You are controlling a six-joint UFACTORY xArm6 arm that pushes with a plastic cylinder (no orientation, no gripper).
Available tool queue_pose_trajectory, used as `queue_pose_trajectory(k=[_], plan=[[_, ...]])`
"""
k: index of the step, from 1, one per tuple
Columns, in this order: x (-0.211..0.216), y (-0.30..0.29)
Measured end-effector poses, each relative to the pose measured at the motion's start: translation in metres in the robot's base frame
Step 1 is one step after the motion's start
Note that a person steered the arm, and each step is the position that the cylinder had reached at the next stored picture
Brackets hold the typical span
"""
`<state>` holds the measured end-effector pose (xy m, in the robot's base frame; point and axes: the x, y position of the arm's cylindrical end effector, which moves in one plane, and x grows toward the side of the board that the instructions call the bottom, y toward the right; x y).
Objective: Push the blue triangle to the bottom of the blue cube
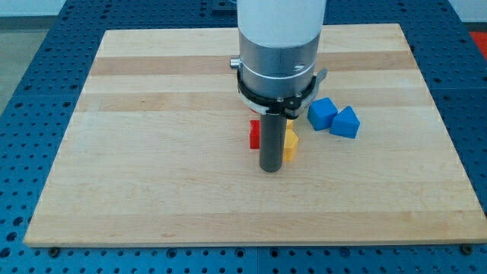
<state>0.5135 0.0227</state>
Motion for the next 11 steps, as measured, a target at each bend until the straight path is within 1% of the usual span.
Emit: queue_pose_trajectory(k=[1, 2, 3, 4, 5, 6, 7, 8, 9, 11], plan=[[-0.003, -0.001], [0.008, -0.002], [0.015, 0.041], [0.002, 0.113], [-0.036, 0.195], [-0.076, 0.245], [-0.087, 0.213], [-0.087, 0.169], [-0.083, 0.138], [-0.060, 0.121]])
